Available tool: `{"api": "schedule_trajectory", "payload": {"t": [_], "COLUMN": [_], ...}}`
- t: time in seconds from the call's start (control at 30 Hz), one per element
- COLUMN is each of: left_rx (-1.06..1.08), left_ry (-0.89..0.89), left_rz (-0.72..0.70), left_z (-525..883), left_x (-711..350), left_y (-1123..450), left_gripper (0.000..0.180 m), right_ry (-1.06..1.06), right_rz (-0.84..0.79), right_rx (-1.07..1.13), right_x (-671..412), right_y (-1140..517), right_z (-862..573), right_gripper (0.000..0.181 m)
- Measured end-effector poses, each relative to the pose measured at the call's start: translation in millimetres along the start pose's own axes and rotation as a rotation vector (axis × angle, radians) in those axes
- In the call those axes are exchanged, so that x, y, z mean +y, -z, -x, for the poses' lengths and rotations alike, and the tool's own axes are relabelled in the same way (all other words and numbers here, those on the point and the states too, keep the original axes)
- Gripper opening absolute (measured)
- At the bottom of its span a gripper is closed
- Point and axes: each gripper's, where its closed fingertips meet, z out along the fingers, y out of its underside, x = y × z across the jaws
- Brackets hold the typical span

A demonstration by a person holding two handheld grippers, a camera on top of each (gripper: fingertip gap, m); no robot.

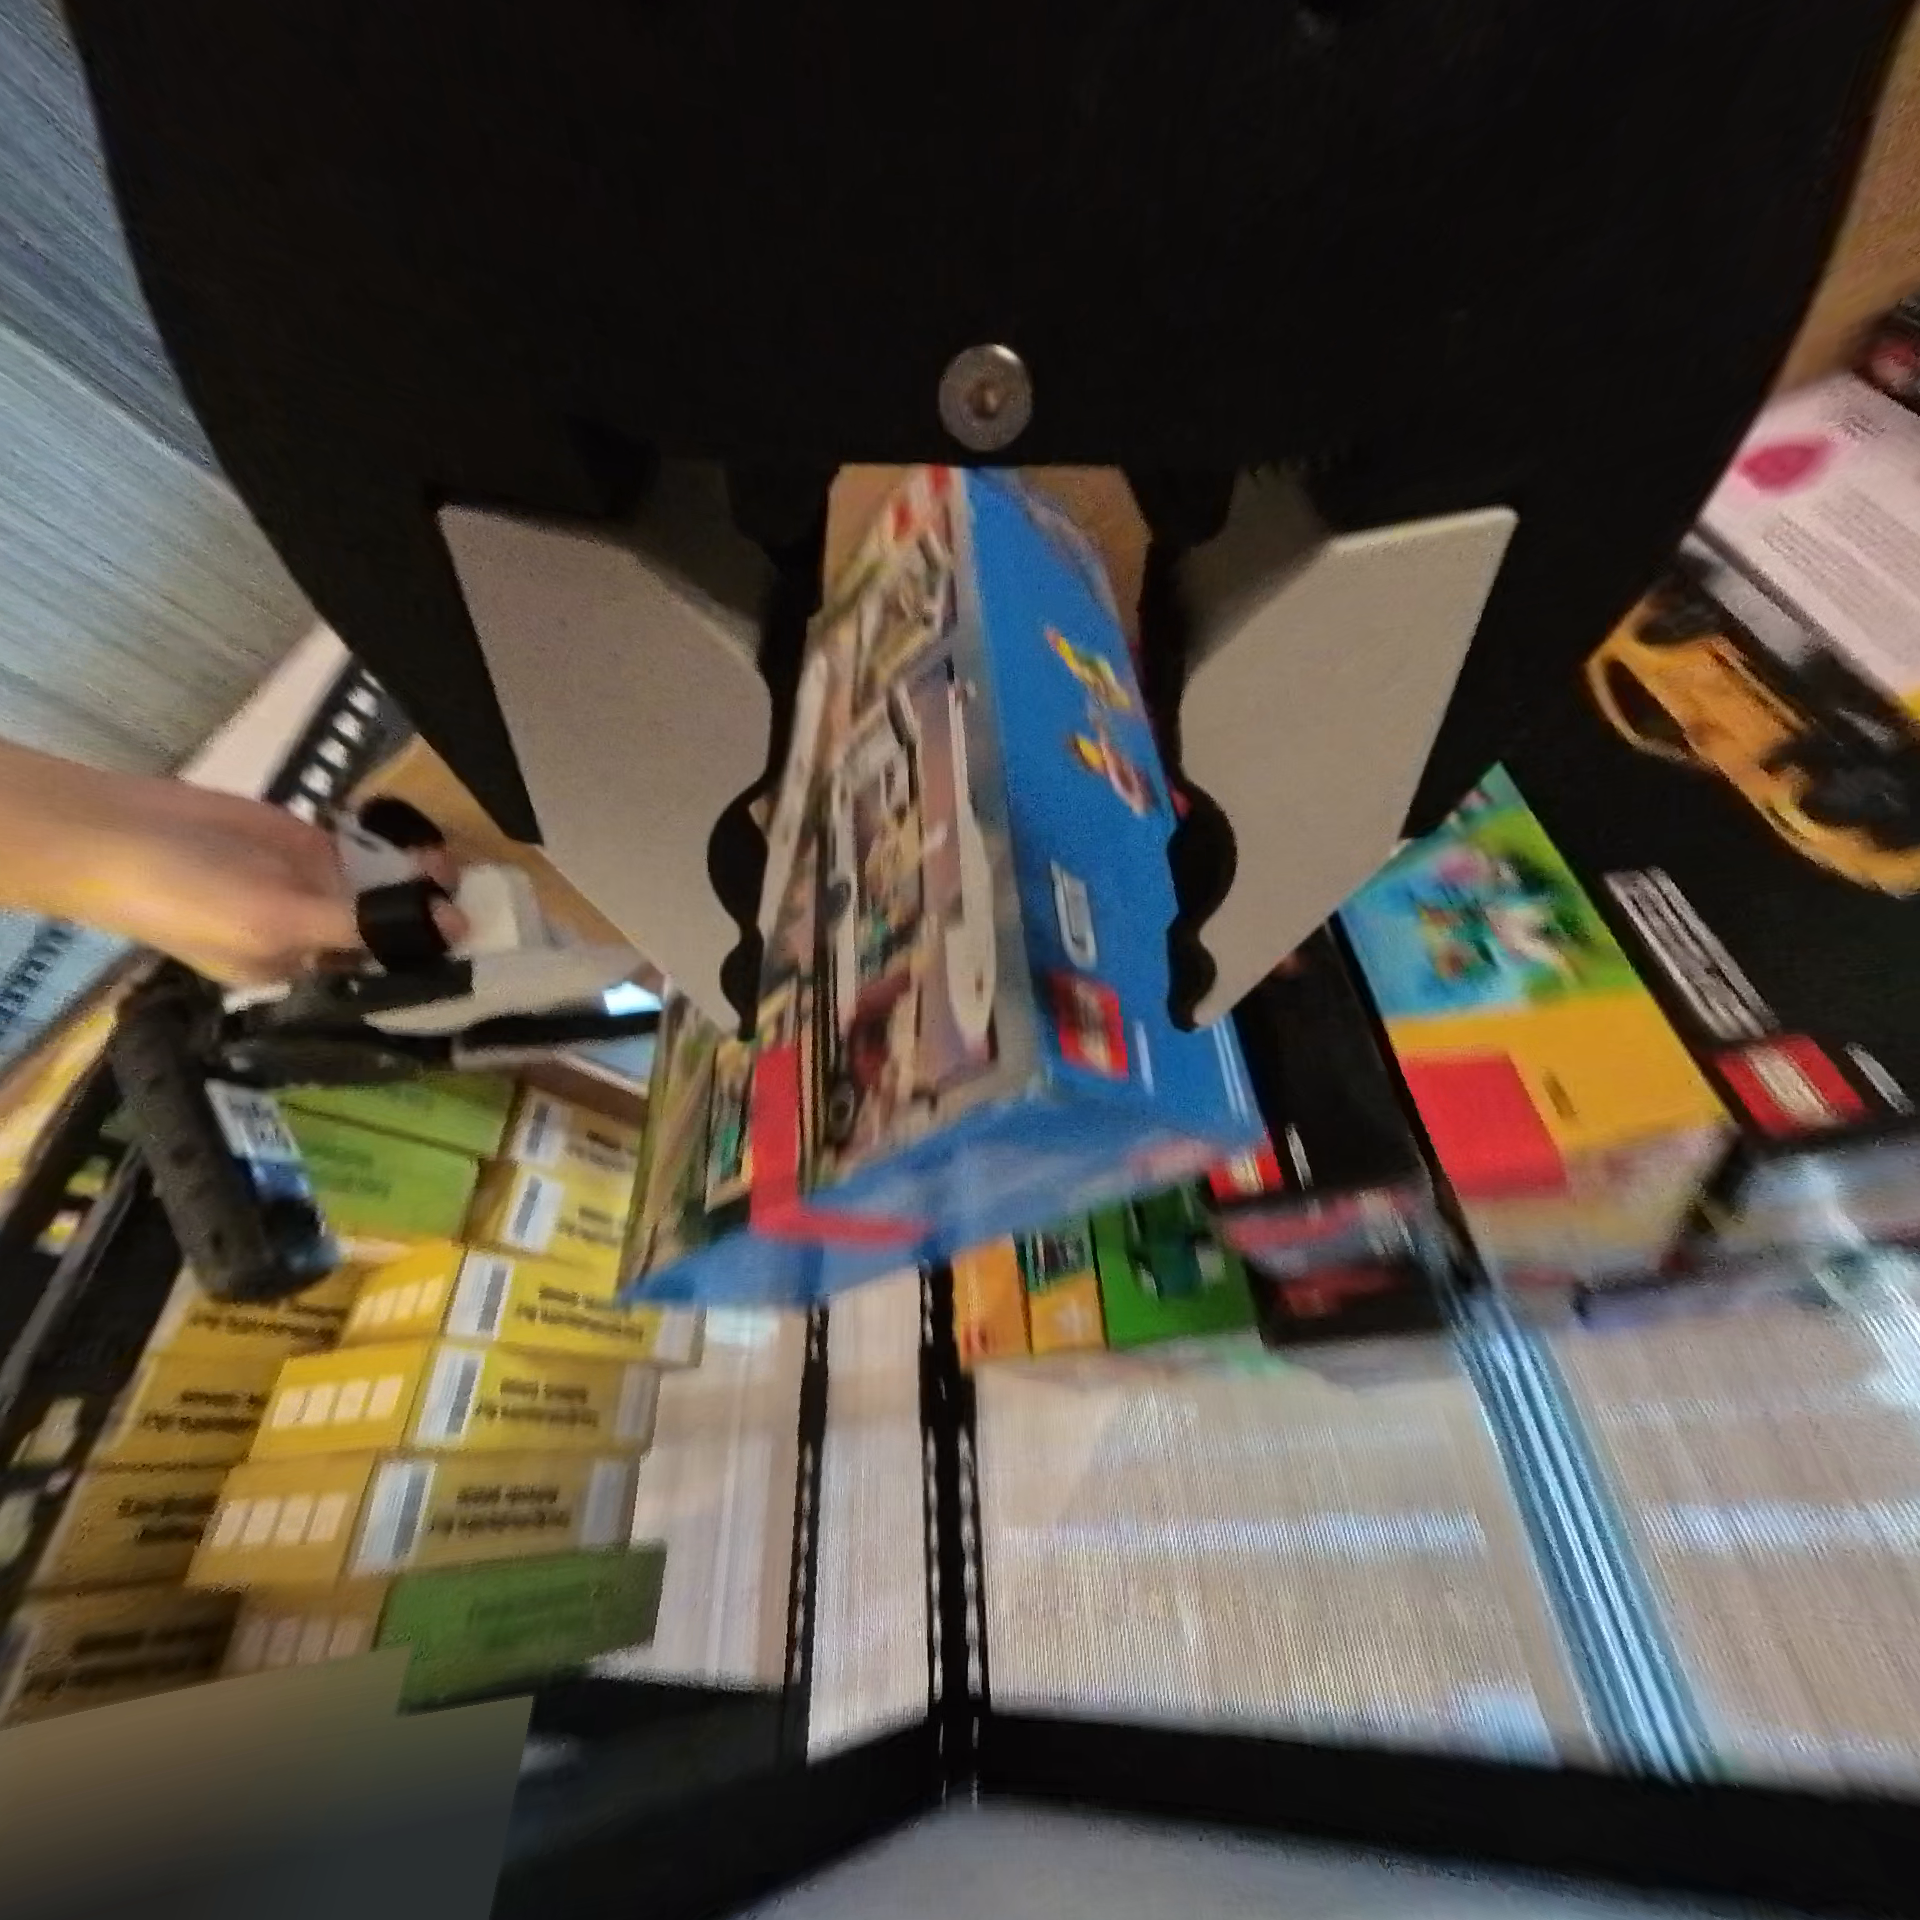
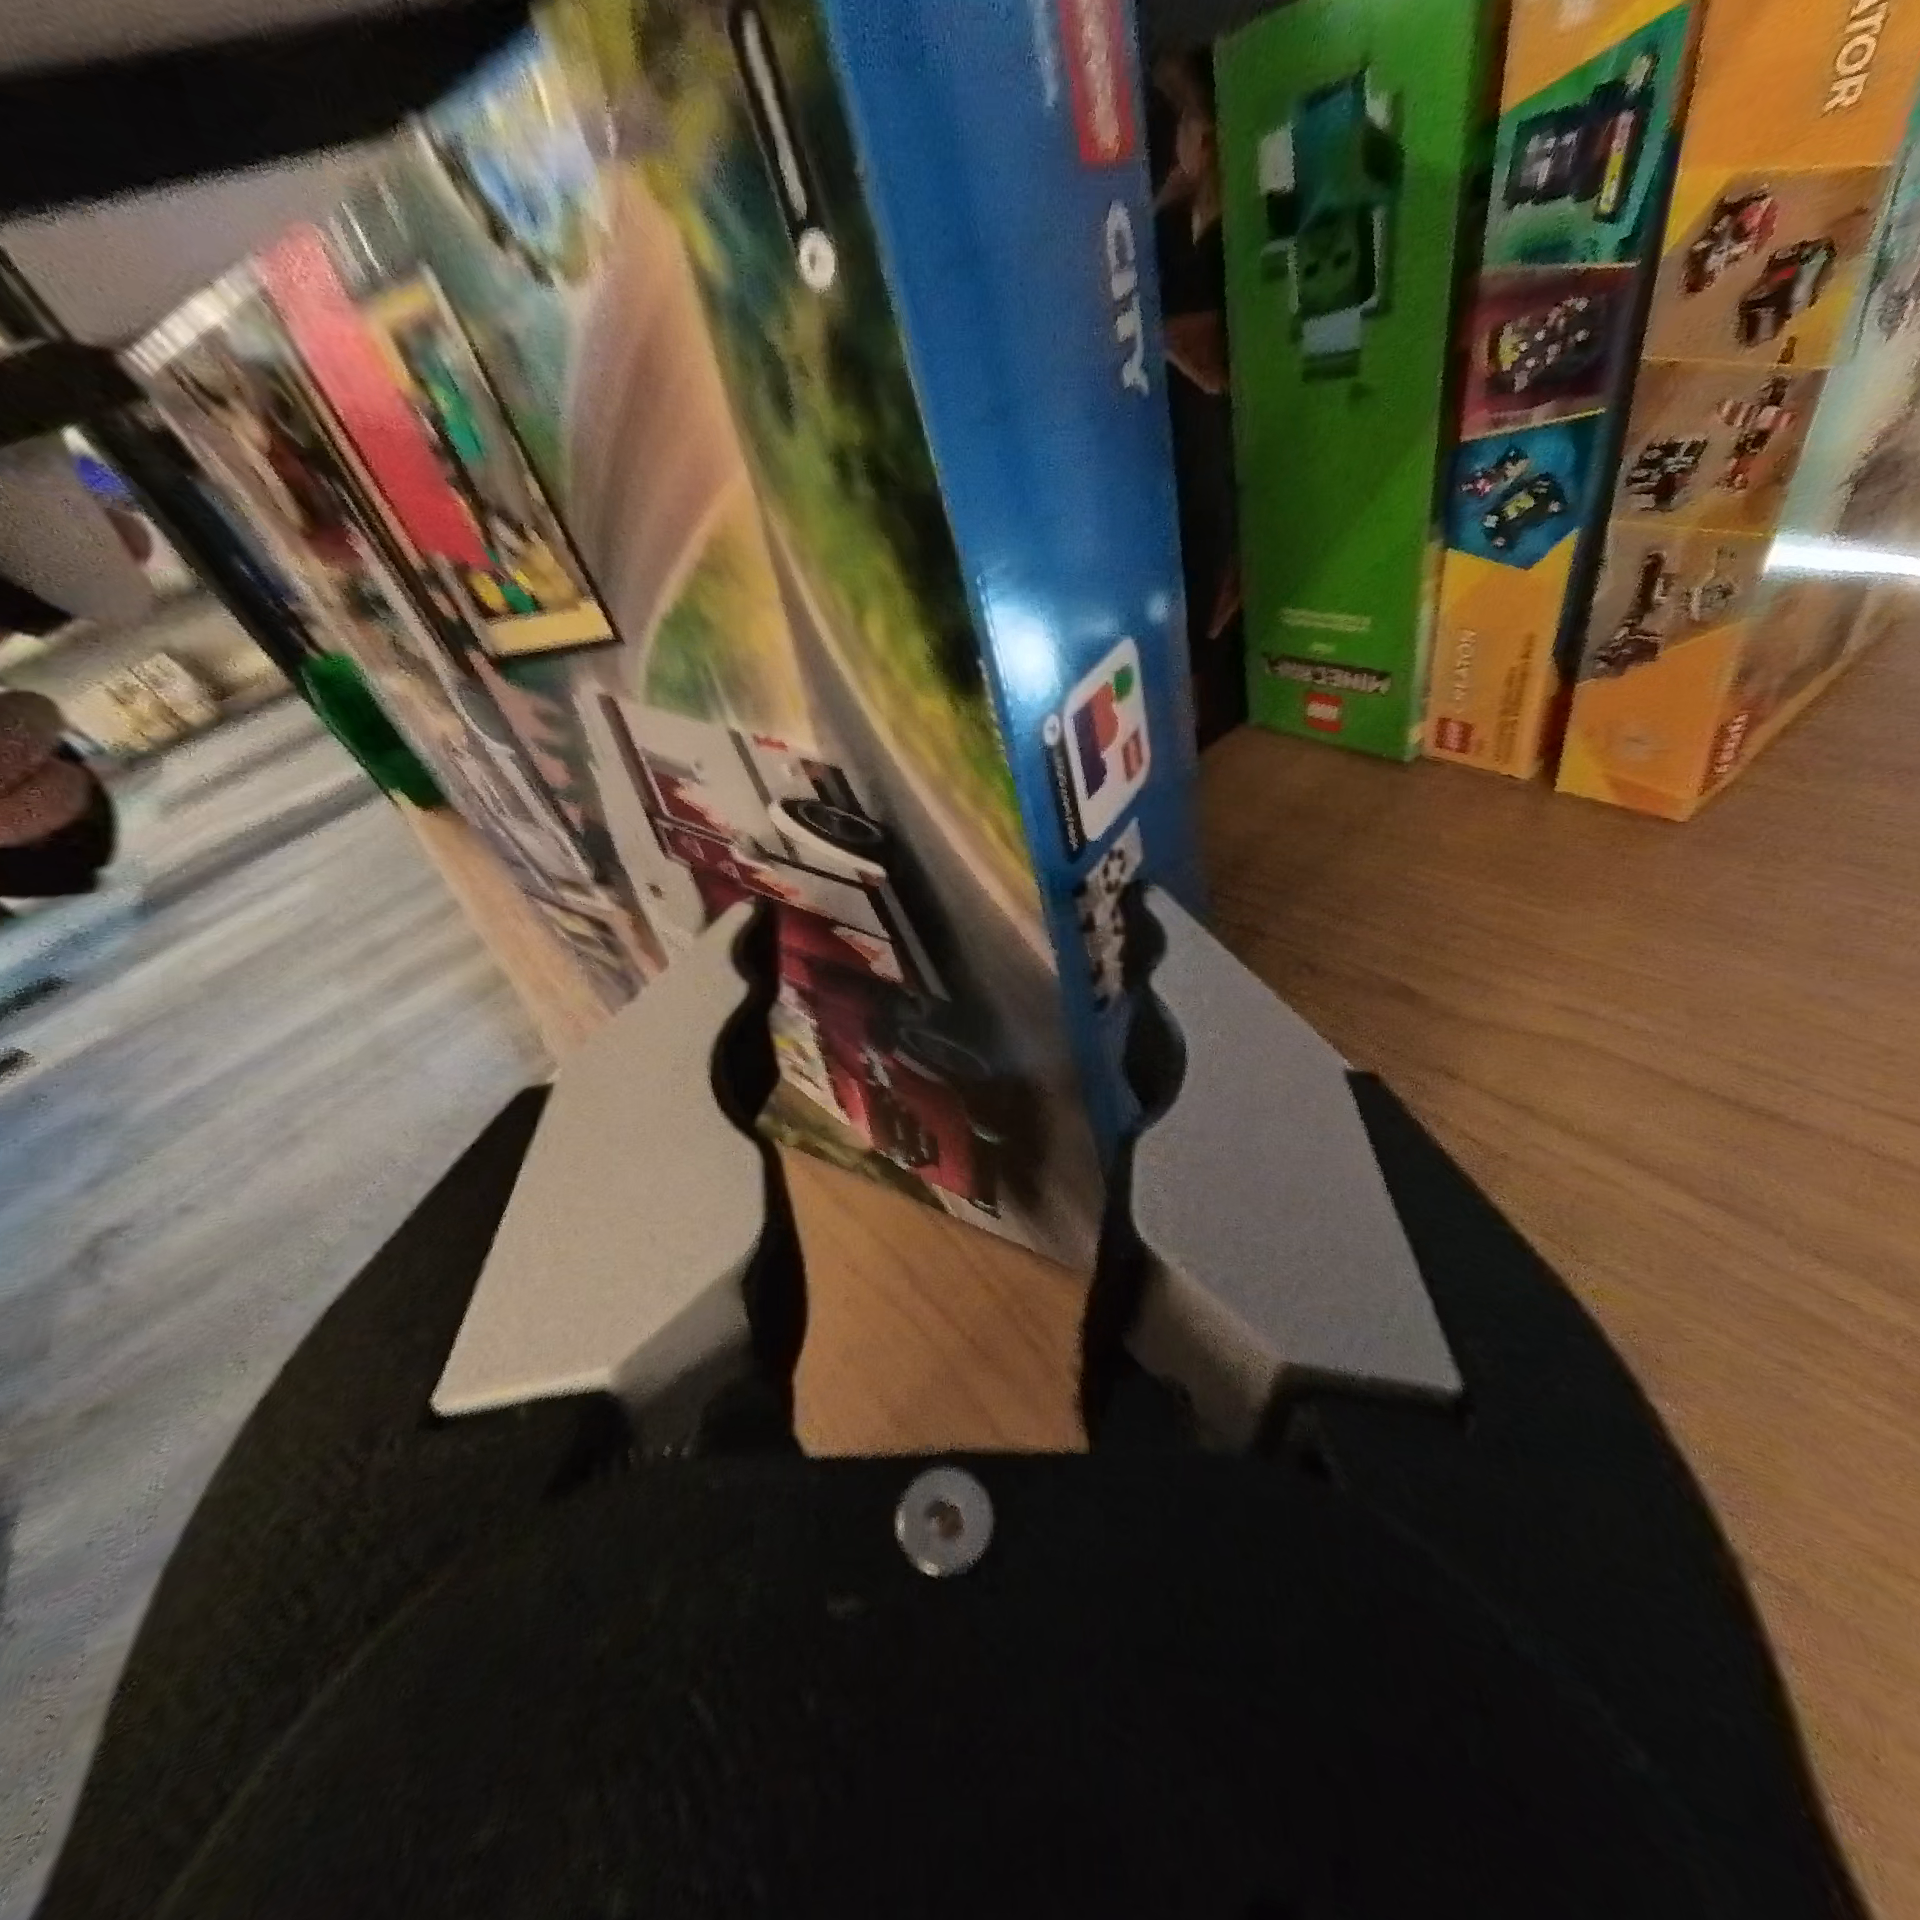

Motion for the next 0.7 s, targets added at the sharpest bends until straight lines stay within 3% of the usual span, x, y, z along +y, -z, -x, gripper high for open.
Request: {"api": "schedule_trajectory", "payload": {"t": [0.07, 0.13, 0.27, 0.33, 0.37, 0.47, 0.57, 0.7], "left_rx": [0.047, 0.033, 0.012, 0.13, 0.163, 0.111, 0.158, 0.058], "left_ry": [0.074, 0.102, 0.209, 0.231, 0.254, 0.449, 0.795, 0.92], "left_rz": [0.078, 0.051, -0.086, -0.053, -0.006, -0.026, -0.157, -0.124], "left_z": [-4, -8, -41, -92, -114, -139, -148, -144], "left_x": [32, 41, 36, 49, 60, 70, 67, 101], "left_y": [-9, -17, -31, -46, -54, -55, -18, 57], "left_gripper": [0.078, 0.079, 0.066, 0.053, 0.061, 0.049, 0.045, 0.041], "right_ry": [0.096, 0.153, 0.112, 0.085, 0.048, -0.074, -0.148, -0.056], "right_rz": [0.054, 0.066, 0.072, 0.041, 0.031, 0.011, -0.025, -0.114], "right_rx": [0.055, 0.064, 0.168, 0.215, 0.237, 0.309, 0.394, 0.481], "right_x": [6, 2, -8, -17, -19, -17, 3, 31], "right_y": [-6, -9, -19, -21, -20, -3, 29, 50], "right_z": [-11, -20, -59, -77, -84, -89, -69, -18], "right_gripper": [0.058, 0.063, 0.053, 0.051, 0.051, 0.053, 0.071, 0.102]}}
